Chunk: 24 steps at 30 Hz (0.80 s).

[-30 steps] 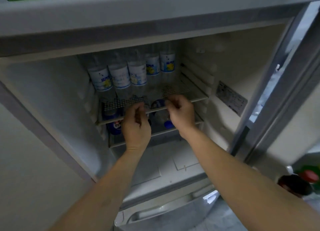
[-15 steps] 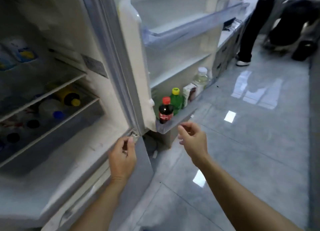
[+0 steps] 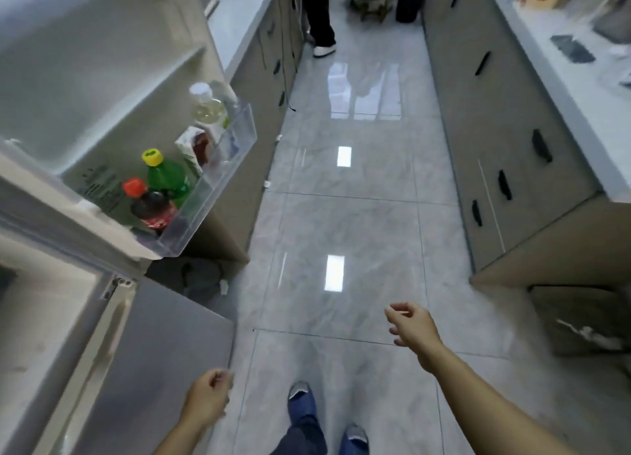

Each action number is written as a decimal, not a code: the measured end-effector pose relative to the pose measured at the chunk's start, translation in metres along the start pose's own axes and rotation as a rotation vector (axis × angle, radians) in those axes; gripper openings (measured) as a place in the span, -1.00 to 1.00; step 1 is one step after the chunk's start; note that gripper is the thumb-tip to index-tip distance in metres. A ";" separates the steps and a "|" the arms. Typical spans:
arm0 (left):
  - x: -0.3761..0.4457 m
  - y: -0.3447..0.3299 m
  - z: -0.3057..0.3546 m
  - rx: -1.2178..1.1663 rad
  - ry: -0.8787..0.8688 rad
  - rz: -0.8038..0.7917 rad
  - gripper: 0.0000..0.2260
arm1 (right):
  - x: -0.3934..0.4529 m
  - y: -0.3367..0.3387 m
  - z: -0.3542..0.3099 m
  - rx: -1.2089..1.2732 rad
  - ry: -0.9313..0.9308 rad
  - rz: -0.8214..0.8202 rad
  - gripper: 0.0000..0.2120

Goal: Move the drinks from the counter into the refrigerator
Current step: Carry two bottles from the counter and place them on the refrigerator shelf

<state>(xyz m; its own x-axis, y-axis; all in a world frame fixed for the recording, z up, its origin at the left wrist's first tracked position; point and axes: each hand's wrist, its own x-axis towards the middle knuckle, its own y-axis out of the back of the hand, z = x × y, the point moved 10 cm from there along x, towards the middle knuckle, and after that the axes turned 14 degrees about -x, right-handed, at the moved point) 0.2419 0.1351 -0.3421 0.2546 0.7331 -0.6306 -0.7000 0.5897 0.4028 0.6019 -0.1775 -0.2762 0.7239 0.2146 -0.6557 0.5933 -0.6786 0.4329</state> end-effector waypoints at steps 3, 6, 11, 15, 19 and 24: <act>0.005 -0.013 -0.021 0.014 0.118 -0.052 -0.84 | -0.006 0.017 0.058 -0.010 -0.140 0.033 -0.79; 0.012 -0.025 -0.012 -0.012 0.177 -0.057 -0.83 | -0.020 0.030 0.103 -0.011 -0.264 0.103 -0.78; 0.032 -0.067 0.037 -0.004 0.199 -0.166 -0.83 | -0.039 0.040 0.148 0.001 -0.418 0.155 -0.78; 0.059 -0.114 0.104 0.052 0.113 -0.276 -0.84 | -0.049 0.044 0.170 0.026 -0.527 0.177 -0.79; 0.091 -0.167 0.172 0.061 0.038 -0.334 -0.87 | -0.046 0.055 0.185 0.053 -0.628 0.195 -0.80; 0.127 -0.221 0.246 0.059 -0.002 -0.330 -0.87 | 0.001 0.090 0.179 0.050 -0.689 0.221 -0.74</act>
<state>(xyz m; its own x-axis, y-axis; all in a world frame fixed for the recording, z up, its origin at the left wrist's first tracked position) 0.5926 0.1813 -0.3481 0.4627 0.4998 -0.7322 -0.5397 0.8140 0.2146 0.5930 -0.3636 -0.3488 0.4289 -0.4114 -0.8042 0.4299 -0.6901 0.5823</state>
